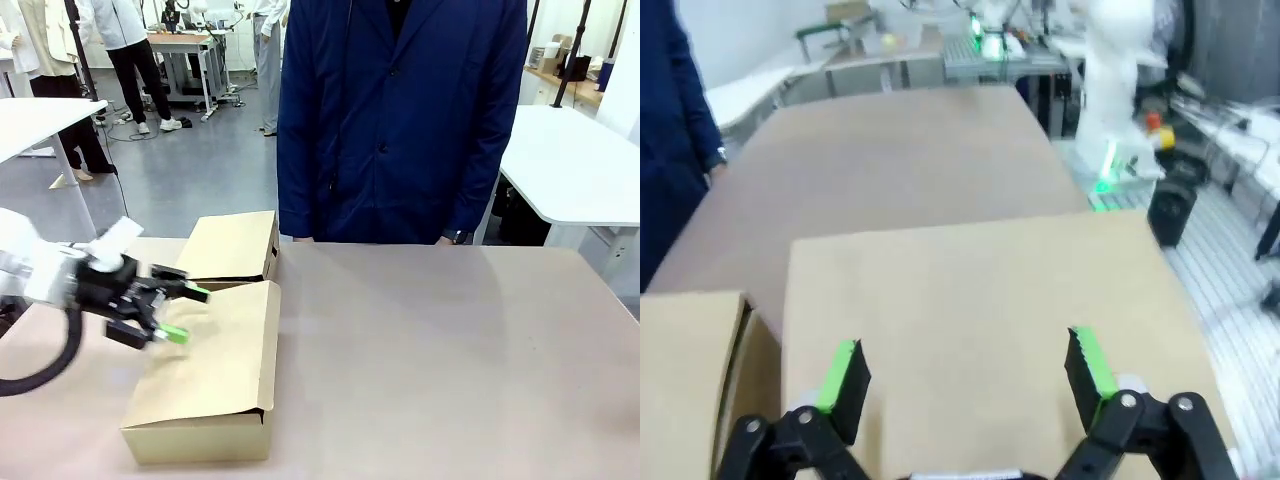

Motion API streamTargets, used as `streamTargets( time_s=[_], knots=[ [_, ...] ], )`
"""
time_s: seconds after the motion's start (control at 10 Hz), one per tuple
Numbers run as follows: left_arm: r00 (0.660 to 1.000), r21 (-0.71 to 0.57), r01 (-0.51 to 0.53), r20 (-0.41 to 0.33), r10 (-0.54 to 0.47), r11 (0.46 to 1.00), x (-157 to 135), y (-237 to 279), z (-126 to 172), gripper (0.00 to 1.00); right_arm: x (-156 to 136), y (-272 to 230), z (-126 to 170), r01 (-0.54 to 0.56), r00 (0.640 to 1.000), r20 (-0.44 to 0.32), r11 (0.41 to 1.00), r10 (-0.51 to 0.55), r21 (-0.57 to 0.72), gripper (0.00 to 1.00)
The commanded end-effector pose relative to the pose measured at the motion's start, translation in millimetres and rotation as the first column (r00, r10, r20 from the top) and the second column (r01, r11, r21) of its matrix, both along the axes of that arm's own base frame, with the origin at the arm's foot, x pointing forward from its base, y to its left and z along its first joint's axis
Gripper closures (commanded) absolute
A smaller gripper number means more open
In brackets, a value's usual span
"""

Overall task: Place items inside the box.
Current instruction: Close the lid of the Mailer Box closest to the robot.

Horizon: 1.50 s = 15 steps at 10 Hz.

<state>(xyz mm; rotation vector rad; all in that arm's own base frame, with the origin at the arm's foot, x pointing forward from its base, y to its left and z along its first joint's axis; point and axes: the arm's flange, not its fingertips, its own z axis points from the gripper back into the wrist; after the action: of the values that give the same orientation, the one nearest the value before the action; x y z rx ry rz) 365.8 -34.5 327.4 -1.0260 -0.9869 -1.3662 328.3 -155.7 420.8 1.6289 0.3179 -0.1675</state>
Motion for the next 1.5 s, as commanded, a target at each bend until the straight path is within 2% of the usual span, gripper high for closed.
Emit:
streamTargets(
  time_s=[0.0, 0.2, 0.3, 0.5, 0.6, 0.8, 0.9, 1.0, 1.4],
  knots=[
    [0.973, -0.097, -0.205, -0.127, 0.192, 0.974, -89.5, 49.7, 47.7, 0.0, -2.1, 0.9, 4.5, 0.001, 1.0, -0.019, 1.0, -0.001, -0.001, 0.0],
    [0.918, -0.09, -0.192, -0.37, 0.146, 0.977, -94.0, 110.7, 72.0, 0.0, -2.1, 0.9, 4.5, 0.001, 1.0, -0.019, 1.0, -0.001, -0.001, 0.0],
    [0.863, -0.089, -0.154, -0.498, 0.09, 0.984, -90.6, 139.6, 75.6, 0.0, -2.1, 0.9, 4.5, 0.001, 1.0, -0.019, 1.0, -0.001, -0.001, 0.0],
    [0.718, -0.135, -0.178, -0.695, 0.035, 0.975, -71.5, 180.2, 68.9, 0.0, -2.1, 0.9, 4.5, 0.001, 1.0, -0.019, 1.0, -0.001, -0.001, 0.0],
    [0.631, -0.171, -0.237, -0.775, 0.017, 0.956, -58.6, 192.6, 55.8, 0.0, -2.1, 0.9, 4.5, 0.001, 1.0, -0.019, 1.0, -0.001, -0.001, 0.0],
    [0.523, -0.193, -0.377, -0.852, 0.036, 0.906, -33.4, 212.2, 34.6, 0.0, -2.1, 0.9, 4.5, 0.001, 1.0, -0.019, 1.0, -0.001, -0.001, 0.0],
    [0.53, -0.155, -0.438, -0.84, 0.115, 0.886, -19.0, 226.6, 19.4, 0.0, -2.1, 0.9, 4.5, 0.001, 1.0, -0.019, 1.0, -0.001, -0.001, 0.0],
    [0.567, -0.165, -0.285, -0.823, 0.028, 0.944, -53.4, 203.2, 28.5, 0.0, -2.1, 0.9, 4.5, 0.001, 1.0, -0.019, 1.0, -0.001, -0.001, 0.0],
    [0.567, -0.165, -0.285, -0.823, 0.028, 0.944, -53.4, 203.2, 28.5, 0.0, -2.1, 0.9, 4.5, 0.001, 1.0, -0.019, 1.0, -0.001, -0.001, 0.0]
  ],
)
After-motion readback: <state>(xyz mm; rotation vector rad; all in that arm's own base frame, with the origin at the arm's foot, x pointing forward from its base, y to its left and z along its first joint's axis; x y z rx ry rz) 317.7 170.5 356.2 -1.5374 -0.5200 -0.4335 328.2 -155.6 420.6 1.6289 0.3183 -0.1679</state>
